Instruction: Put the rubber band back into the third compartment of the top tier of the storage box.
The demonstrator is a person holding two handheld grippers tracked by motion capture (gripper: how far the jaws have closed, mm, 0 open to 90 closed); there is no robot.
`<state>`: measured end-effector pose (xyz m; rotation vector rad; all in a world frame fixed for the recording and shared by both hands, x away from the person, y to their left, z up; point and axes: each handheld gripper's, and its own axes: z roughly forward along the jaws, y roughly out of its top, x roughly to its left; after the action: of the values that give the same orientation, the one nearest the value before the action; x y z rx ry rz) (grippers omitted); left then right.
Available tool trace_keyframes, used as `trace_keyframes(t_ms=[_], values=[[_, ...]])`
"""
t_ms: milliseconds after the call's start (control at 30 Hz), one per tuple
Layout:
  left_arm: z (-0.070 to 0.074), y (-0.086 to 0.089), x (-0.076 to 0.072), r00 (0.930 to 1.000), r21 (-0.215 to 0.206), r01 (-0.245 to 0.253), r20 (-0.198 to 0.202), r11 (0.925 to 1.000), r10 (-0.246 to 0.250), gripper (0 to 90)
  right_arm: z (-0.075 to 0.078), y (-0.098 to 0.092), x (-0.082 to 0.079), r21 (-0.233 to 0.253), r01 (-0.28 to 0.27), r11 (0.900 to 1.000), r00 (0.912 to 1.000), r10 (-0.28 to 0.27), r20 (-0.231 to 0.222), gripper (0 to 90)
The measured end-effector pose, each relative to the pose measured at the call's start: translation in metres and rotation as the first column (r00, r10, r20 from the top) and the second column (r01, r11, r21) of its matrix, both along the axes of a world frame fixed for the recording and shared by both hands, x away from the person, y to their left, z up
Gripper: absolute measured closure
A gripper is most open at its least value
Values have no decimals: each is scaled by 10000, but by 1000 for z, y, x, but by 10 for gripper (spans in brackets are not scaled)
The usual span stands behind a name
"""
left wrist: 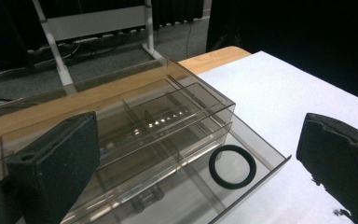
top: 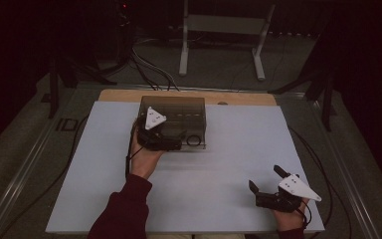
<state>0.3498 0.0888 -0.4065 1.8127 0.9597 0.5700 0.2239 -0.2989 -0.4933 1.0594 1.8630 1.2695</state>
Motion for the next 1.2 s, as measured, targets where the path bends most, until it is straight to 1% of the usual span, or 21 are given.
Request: trace_keyframes(t_ms=[200, 300, 333, 367, 433, 533, 567, 667, 733, 833, 1033, 1200], values=[[2, 17, -6, 9999, -148, -123, 86, 9998, 125, 6, 0, 0, 0, -5, -4, 10000, 10000, 4, 0, 2], [3, 24, -11, 9996, -205, -176, 214, 9996, 180, 5, 0, 0, 0, 0, 0, 10000, 10000, 0, 3, 2], [3, 26, -13, 9995, -196, -169, 268, 9997, 174, 5, 0, 0, 0, -1, -1, 10000, 10000, 1, 4, 2], [4, 30, -17, 9990, -113, -180, 416, 9998, 185, 5, 0, 0, 0, -7, 0, 10000, 10000, 0, 4, 2], [4, 32, -19, 9987, -88, -189, 465, 9998, 193, 5, 0, 0, 0, 6, 5, 10000, 10000, -5, 4, 2], [4, 41, -25, 9977, 52, -280, 612, 9996, 276, 4, 0, 0, 0, 9, 6, 10000, 10000, -6, 3, 2], [4, 41, -25, 9977, 52, -280, 612, 9996, 276, 4, 0, 0, 0, 9, 10, 10000, 10000, -10, 0, 2], [3, 48, -28, 9970, 86, -384, 672, 9992, 378, 4, 0, 0, 0, 6, 13, 10000, 10000, -13, 1, 2], [2, 53, -31, 9965, 35, -422, 723, 9991, 419, 4, 0, 0, 0, -3, 14, 10000, 10000, -14, 4, 2], [1, 60, -34, 9953, 166, -512, 832, 9985, 497, 4, 0, 0, 0, 8, 24, 10000, 10000, -24, 1, 2], [-4, 74, -42, 9945, 249, -653, 836, 9976, 630, 4, 0, 0, 0, 27, 35, 10000, 10000, -35, 11, 2], [-9, 86, -50, 9936, 194, -776, 844, 9968, 757, 4, 0, -1, 0, 32, 39, 10000, 10000, -39, 17, 2]])
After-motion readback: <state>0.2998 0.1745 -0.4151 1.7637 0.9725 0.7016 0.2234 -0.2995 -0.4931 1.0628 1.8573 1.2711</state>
